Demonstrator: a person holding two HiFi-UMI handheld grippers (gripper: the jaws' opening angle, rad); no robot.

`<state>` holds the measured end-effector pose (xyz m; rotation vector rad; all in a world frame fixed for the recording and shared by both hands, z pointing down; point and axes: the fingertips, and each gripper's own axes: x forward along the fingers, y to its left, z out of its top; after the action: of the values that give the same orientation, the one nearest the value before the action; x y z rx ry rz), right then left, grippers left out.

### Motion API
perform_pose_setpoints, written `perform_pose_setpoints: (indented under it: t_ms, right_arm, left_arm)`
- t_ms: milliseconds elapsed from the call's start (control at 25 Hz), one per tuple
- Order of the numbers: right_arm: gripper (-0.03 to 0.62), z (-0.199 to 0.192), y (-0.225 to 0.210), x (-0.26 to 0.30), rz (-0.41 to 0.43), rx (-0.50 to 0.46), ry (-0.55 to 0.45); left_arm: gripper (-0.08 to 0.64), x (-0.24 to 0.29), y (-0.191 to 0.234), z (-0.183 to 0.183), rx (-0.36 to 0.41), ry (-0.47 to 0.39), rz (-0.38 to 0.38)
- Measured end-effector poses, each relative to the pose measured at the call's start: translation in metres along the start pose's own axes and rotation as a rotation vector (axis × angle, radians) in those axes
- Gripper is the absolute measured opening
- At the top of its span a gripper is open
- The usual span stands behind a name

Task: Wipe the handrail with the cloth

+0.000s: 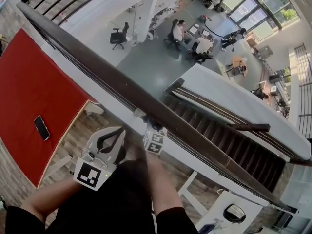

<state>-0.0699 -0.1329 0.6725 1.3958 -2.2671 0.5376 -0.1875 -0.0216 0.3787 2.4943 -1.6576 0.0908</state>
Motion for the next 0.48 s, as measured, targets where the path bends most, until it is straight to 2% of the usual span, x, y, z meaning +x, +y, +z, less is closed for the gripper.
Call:
perform_pose_setpoints:
  t_ms: [200,480]
  right_arm:
    - [0.124,-0.002,-0.002,-0.002,-0.037,0.001,-0.020]
    - [0.124,-0.003,-0.007,-0.009,-0.074,0.019,-0.037]
  left_arm:
    - [0.000,0.011,0.001,-0.005,-0.011,-0.026,-0.026]
    - [0.000,0.016,-0.006,-0.020,0.004,0.044,-0.074]
